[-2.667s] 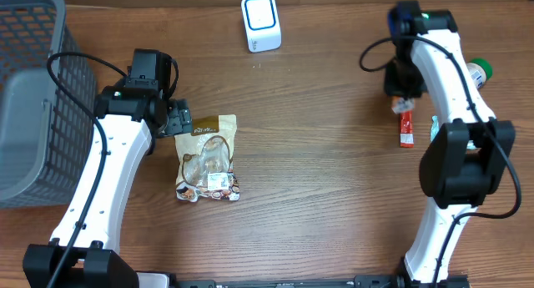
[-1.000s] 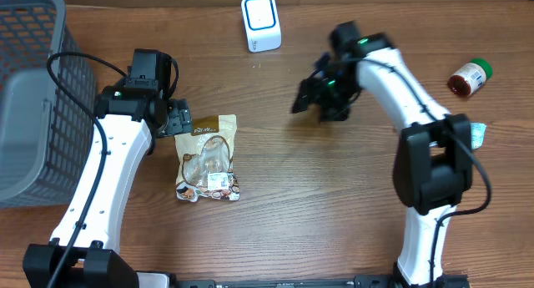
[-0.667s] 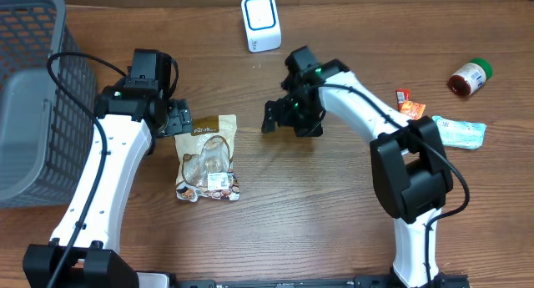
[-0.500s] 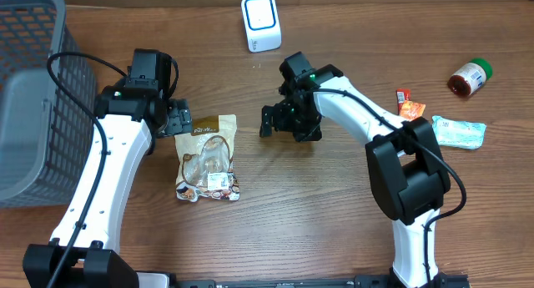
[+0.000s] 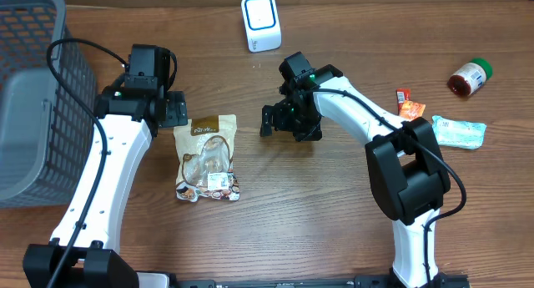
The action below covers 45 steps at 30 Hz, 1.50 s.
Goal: Scan the item barcode
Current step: 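Reach the left gripper down and grasp the cream pouch's edge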
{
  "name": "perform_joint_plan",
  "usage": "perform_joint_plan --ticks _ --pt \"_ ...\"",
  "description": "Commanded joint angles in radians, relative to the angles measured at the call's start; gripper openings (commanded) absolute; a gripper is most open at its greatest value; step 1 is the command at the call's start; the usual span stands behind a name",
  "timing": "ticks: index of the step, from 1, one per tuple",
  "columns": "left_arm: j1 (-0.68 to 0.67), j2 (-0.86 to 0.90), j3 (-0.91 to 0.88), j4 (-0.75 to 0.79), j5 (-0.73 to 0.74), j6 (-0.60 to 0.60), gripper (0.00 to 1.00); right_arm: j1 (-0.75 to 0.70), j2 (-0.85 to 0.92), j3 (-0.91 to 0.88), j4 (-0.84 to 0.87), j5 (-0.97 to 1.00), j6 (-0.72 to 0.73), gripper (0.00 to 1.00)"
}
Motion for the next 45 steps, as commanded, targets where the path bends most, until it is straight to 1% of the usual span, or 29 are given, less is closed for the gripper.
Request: perform_joint_plan --ticks 1,2,4,5,6,7,9,10,11,12,15,16,18,20,24,26,29,31,37,38,39,40,43,45 --pt "-0.001 0.003 0.003 0.022 0.029 0.013 1.0 0.0 -0.003 -0.005 0.003 0.01 0.005 1.0" --pt "-0.001 0.003 0.003 0.027 0.082 -0.005 0.99 0.0 -0.003 -0.005 0.003 0.01 0.004 1.0" --pt "-0.001 0.003 0.003 -0.023 0.3 -0.052 1.0 0.0 -0.003 -0.005 0.003 0.01 0.005 1.0" --pt "-0.001 0.003 0.003 -0.06 0.394 -0.051 1.0 0.0 -0.003 -0.005 0.003 0.01 0.004 1.0" --pt "-0.001 0.003 0.003 -0.082 0.45 -0.049 1.0 0.0 -0.003 -0.005 0.003 0.01 0.005 1.0" --pt "-0.001 0.003 0.001 -0.088 0.472 -0.049 1.0 0.0 -0.003 -0.005 0.003 0.01 0.004 1.0" --pt "-0.001 0.003 -0.007 -0.12 0.465 -0.05 0.43 0.0 -0.003 -0.005 0.003 0.01 0.005 1.0" --pt "-0.001 0.003 -0.016 -0.119 0.465 -0.054 0.27 0.0 -0.003 -0.005 0.003 0.01 0.005 1.0" --pt "-0.001 0.003 -0.027 -0.114 0.465 -0.054 0.18 0.0 -0.003 -0.005 0.003 0.01 0.004 1.0" --pt "-0.001 0.003 -0.042 -0.11 0.464 -0.064 0.12 0.0 -0.003 -0.005 0.003 0.01 0.005 1.0" --pt "-0.001 0.003 -0.086 -0.099 0.45 -0.092 0.1 0.0 -0.003 -0.005 0.003 0.01 0.005 1.0" --pt "-0.001 0.003 -0.105 -0.091 0.431 -0.102 0.09 0.0 -0.003 -0.005 0.003 0.01 0.005 1.0" --pt "-0.001 0.003 -0.154 -0.064 0.367 -0.122 0.04 0.0 -0.003 -0.005 0.003 0.01 0.004 1.0" --pt "0.0 0.003 -0.184 -0.034 0.33 -0.125 0.04 0.0 -0.003 -0.005 0.003 0.01 0.005 1.0" --pt "0.0 0.004 -0.251 0.049 0.318 -0.128 0.04 0.0 -0.003 -0.005 0.003 0.01 0.005 1.0" --pt "0.0 0.004 -0.283 0.085 0.304 -0.152 0.04 0.0 -0.003 -0.005 0.003 0.01 0.004 1.0" --pt "0.0 0.004 -0.325 0.15 0.242 -0.183 0.04 0.0 -0.003 -0.005 0.003 0.01 0.005 1.0" --pt "0.0 0.01 -0.355 0.202 0.204 -0.211 0.07 0.0 -0.003 -0.005 0.01 0.003 0.005 1.0" --pt "0.0 0.084 -0.363 0.22 0.26 -0.211 0.07 0.0 -0.003 -0.004 0.004 0.002 0.003 1.0" --pt "0.0 0.101 -0.363 0.224 0.264 -0.21 0.04 -0.001 -0.004 -0.002 0.001 0.002 -0.013 1.0" --pt "0.0 0.118 -0.363 0.23 0.267 -0.21 0.04 -0.005 -0.004 0.004 -0.006 0.001 -0.056 1.0" --pt "0.0 0.143 -0.363 0.238 0.268 -0.209 0.04 -0.015 -0.004 0.018 -0.024 -0.001 -0.099 1.0" --pt "0.0 0.196 -0.362 0.272 0.28 -0.18 0.04 -0.052 -0.004 0.049 -0.07 -0.002 -0.105 1.0" --pt "0.0 0.223 -0.362 0.298 0.314 -0.141 0.04 -0.091 -0.004 0.087 -0.131 -0.002 -0.106 1.0"
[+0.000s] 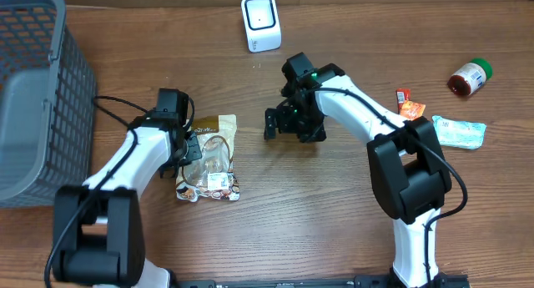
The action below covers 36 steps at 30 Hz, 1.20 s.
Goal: Scan the item barcode
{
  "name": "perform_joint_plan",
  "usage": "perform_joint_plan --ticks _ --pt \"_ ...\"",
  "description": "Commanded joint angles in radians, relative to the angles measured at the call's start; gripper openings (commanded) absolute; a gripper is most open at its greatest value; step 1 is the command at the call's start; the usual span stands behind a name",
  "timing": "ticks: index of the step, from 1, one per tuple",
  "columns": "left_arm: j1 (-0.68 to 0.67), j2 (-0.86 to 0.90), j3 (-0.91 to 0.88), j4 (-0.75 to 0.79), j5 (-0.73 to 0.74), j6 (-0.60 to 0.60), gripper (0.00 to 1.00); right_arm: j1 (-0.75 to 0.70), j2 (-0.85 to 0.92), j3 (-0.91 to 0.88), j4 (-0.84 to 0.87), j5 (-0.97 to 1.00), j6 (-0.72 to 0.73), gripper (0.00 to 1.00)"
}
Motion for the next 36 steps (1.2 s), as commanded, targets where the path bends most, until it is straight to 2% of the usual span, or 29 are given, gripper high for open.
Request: perform_joint_plan --ticks 1,3,5,10,15,25,28,31,36 --pt "0.0 0.057 -0.01 0.041 0.072 0.07 0.04 -0.085 -0.004 0.095 -0.087 -0.005 -0.036 1.0" --pt "-0.002 0.077 -0.01 0.066 0.148 0.113 0.04 -0.138 -0.006 0.145 -0.169 -0.003 -0.043 0.89" --pt "-0.004 0.088 -0.01 0.083 0.207 0.129 0.04 -0.189 -0.022 0.166 -0.198 -0.004 -0.043 0.85" --pt "-0.047 0.092 -0.008 0.092 0.229 0.192 0.04 -0.314 -0.085 0.167 -0.214 -0.005 -0.047 0.86" --pt "-0.127 0.092 0.012 0.093 0.228 0.318 0.04 -0.393 -0.111 0.167 -0.262 -0.009 -0.108 0.88" --pt "-0.329 0.092 0.212 0.062 0.228 0.413 0.07 -0.389 -0.111 0.166 -0.308 -0.02 -0.114 0.89" --pt "-0.349 0.092 0.333 -0.024 0.228 0.404 0.27 -0.377 -0.111 0.166 -0.335 -0.02 -0.116 0.89" --pt "-0.346 0.092 0.477 -0.175 0.224 0.322 0.37 -0.357 -0.111 0.166 -0.359 -0.076 -0.191 0.88" --pt "-0.314 0.092 0.637 -0.494 0.206 0.196 0.39 -0.298 -0.111 0.166 -0.38 -0.148 -0.229 0.83"
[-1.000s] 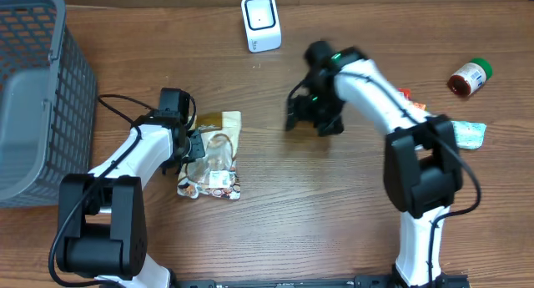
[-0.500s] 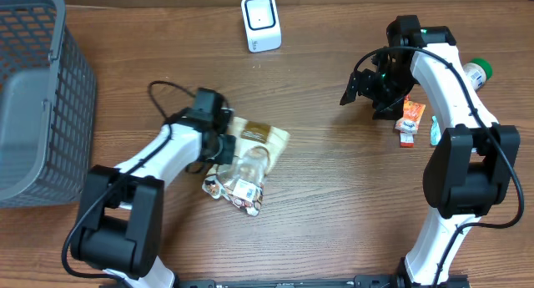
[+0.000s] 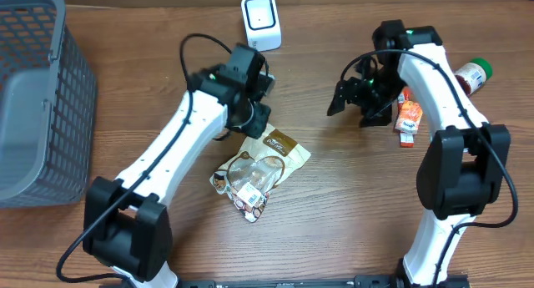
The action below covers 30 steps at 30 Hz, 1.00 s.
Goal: Scan the item barcode
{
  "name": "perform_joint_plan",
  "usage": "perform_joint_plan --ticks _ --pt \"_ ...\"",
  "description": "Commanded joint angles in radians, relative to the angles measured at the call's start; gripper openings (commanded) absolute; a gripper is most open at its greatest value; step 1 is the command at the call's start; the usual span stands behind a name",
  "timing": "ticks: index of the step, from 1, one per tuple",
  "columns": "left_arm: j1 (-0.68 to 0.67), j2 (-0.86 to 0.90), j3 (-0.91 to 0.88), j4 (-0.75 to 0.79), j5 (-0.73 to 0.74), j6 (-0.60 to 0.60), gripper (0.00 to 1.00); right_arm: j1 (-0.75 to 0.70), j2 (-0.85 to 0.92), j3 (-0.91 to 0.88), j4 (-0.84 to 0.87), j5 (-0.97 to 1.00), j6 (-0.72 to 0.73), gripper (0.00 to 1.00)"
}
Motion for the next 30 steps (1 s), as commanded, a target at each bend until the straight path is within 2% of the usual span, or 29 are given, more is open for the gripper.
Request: perform_joint_plan --ticks 1,4,6,8,12,19,25,30 --pt "0.031 0.005 0.069 -0.134 -0.029 -0.119 0.35 0.061 -0.032 0.019 -0.002 -0.064 -0.043 0.81" --pt "0.061 0.005 0.059 -0.246 -0.13 -0.187 0.21 0.125 -0.032 0.019 0.005 -0.064 -0.036 0.72" --pt "0.085 0.005 0.047 -0.288 -0.202 -0.239 0.16 0.171 -0.032 0.019 0.008 -0.064 -0.036 0.62" --pt "0.121 0.005 0.034 -0.308 -0.243 -0.285 0.1 0.223 -0.031 0.019 0.008 -0.063 -0.017 0.41" --pt "0.219 0.005 0.029 -0.301 -0.233 -0.311 0.05 0.325 -0.027 0.003 0.029 -0.063 0.078 0.15" --pt "0.391 0.005 0.028 -0.233 -0.101 -0.309 0.07 0.493 -0.025 -0.097 0.104 -0.059 0.216 0.13" --pt "0.431 0.005 0.028 -0.205 -0.102 -0.297 0.09 0.605 -0.025 -0.17 0.116 -0.047 0.279 0.13" --pt "0.432 0.006 0.028 -0.171 -0.101 -0.291 0.11 0.715 -0.025 -0.252 0.22 0.014 0.395 0.14"
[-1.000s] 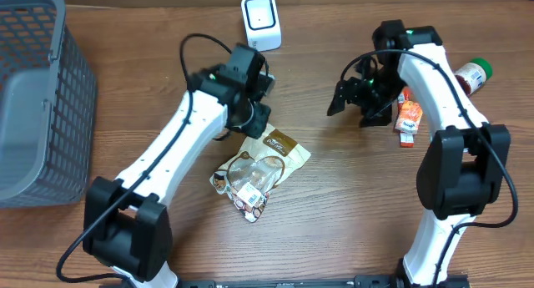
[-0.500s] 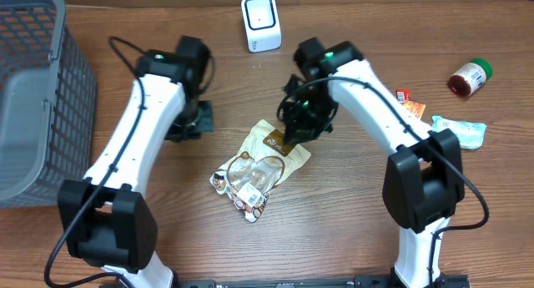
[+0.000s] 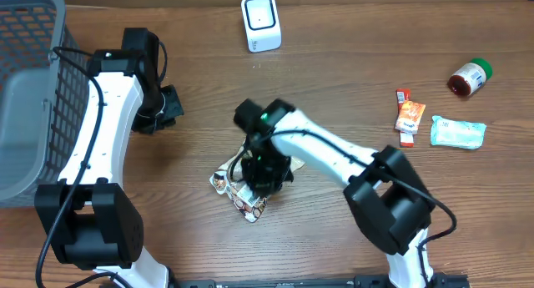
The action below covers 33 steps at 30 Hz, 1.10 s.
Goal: Scan the item barcode
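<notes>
The item, a tan and clear snack bag (image 3: 232,188) with a white label, lies tilted on the wooden table just below centre. My right gripper (image 3: 265,173) is down on the bag's upper right part and covers it; whether its fingers have closed on the bag is hidden. The white barcode scanner (image 3: 261,22) stands at the far edge, well beyond the bag. My left gripper (image 3: 169,111) hovers at the left, away from the bag, fingers apart and holding nothing.
A grey mesh basket (image 3: 33,88) fills the far left. At the right lie an orange packet (image 3: 409,117), a small red packet (image 3: 403,95), a light-blue pouch (image 3: 457,131) and a green-capped bottle (image 3: 470,77).
My left gripper has left the bag's top and now sits back at the left near the basket. The right gripper, then up by the orange packet, is now down on the bag.
At first the bag lay upright at the left between both arms, with my left gripper beside its top. Then the left gripper was on the bag. After that the bag lay tilted nearer the centre, below the scanner. Now the left has withdrawn and the right covers the bag.
</notes>
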{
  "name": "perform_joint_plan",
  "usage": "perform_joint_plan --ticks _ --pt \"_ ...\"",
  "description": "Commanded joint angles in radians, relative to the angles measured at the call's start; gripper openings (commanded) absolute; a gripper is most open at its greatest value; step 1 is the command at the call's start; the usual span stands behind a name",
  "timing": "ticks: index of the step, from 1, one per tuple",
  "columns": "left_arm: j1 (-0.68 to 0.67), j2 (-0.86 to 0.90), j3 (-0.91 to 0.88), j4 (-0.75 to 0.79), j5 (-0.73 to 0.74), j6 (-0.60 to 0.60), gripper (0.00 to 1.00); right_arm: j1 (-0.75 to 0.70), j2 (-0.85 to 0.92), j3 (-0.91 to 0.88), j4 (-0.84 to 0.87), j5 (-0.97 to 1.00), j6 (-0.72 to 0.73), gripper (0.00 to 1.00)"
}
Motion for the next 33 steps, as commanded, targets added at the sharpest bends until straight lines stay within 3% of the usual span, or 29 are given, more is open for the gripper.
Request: perform_joint_plan --ticks 1,13,18,22,26,29,33 --pt "0.004 0.006 -0.005 0.016 0.017 0.002 0.12 0.093 -0.025 -0.074 0.105 0.059 0.132 0.15" --pt "0.002 0.006 -0.005 0.0 0.018 0.021 0.12 0.117 -0.025 -0.111 0.332 0.238 0.206 0.18" --pt "0.001 0.006 -0.005 -0.003 0.037 0.026 0.13 0.082 -0.025 -0.111 0.435 0.233 0.206 0.27" --pt "0.001 0.006 -0.005 -0.007 0.058 0.056 0.17 0.055 -0.027 -0.09 0.453 0.229 0.194 0.27" --pt "0.001 0.006 -0.005 -0.016 0.077 0.058 0.18 -0.024 -0.054 0.027 0.407 0.1 0.106 0.28" --pt "-0.003 0.006 -0.005 -0.023 0.132 0.058 0.18 -0.092 -0.083 0.112 0.344 0.079 0.064 0.34" --pt "-0.035 0.006 -0.006 -0.031 0.164 0.066 0.18 -0.214 -0.102 0.19 0.238 0.079 0.009 0.57"
